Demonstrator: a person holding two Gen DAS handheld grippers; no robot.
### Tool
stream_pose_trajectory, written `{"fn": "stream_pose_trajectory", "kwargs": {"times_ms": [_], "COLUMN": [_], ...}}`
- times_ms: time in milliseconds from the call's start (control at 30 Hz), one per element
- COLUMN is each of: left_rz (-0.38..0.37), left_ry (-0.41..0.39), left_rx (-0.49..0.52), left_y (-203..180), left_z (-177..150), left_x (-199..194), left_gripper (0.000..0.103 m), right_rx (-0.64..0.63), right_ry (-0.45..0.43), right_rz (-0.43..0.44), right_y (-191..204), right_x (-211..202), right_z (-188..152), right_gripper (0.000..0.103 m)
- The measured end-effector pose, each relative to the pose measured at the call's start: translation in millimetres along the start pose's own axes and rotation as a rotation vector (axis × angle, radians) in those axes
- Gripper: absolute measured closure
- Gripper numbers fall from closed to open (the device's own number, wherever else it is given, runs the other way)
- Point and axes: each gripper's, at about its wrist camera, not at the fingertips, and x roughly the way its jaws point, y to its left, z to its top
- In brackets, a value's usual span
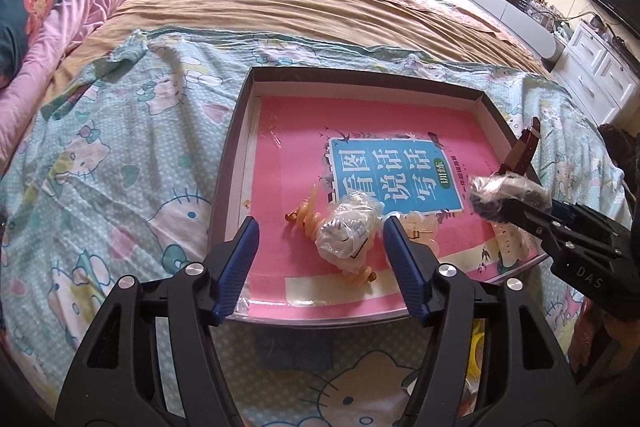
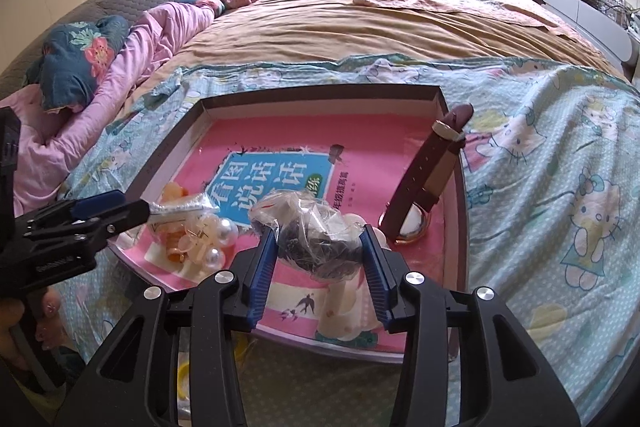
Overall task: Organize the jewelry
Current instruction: 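Open the right tool releasing the bead bag while the left releases the packet in the box, then withdraw both open tools toward the remaining items beside the box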
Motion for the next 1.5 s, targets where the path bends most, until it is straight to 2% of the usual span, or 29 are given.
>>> {"fn": "stream_pose_trajectory", "kwargs": {"times_ms": [267, 333, 467, 533, 667, 733, 833, 900, 1000, 1233, 1333, 1500], "left_rz": [-0.001, -0.001, -0.002, -0.001, 0.001, 0.001, 0.000, 0.002, 0.003, -0.004, -0.001, 0.010], "left_ry": [-0.016, -0.020, -0.028, -0.032, -0.043, -0.051, -0.061, -0.069, -0.084, -0.132, -0.143, -0.152], "left_rx": [-0.014, -0.015, -0.013, -0.013, -0.016, -0.016, -0.018, -0.019, -0.027, -0.046, -0.056, -0.077], "left_y": [0, 0, -1, -1, -1, -2, -1, -1, 1, 7, 11, 19], "left_z": [0, 0, -1, -1, -3, -3, -3, -3, -3, -3, -4, -8], "left_x": [-12, -14, -20, -23, -30, -35, -41, -47, -57, -82, -90, -98], "left_gripper": [0.042, 0.042, 0.042, 0.042, 0.031, 0.030, 0.025, 0.017, 0.010, 0.010, 0.010, 0.010], "right_rx": [0.011, 0.013, 0.022, 0.033, 0.027, 0.027, 0.023, 0.022, 0.015, 0.002, -0.005, -0.019], "right_ry": [0.000, -0.002, -0.010, -0.032, -0.080, -0.104, -0.133, -0.146, -0.167, -0.195, -0.209, -0.216], "right_rz": [-0.012, -0.017, -0.020, -0.010, -0.007, -0.001, 0.005, 0.014, 0.023, 0.035, 0.037, 0.048], "right_y": [-5, -6, -8, -10, -9, -7, -5, -3, 0, 8, 11, 18], "right_x": [-9, -13, -20, -28, -46, -55, -66, -73, -84, -101, -108, -114], "right_z": [-5, -6, -8, -10, -7, -4, -1, 0, 1, 1, 1, -2], "right_gripper": [0.055, 0.048, 0.043, 0.030, 0.023, 0.019, 0.018, 0.018, 0.018, 0.017, 0.011, 0.011]}}
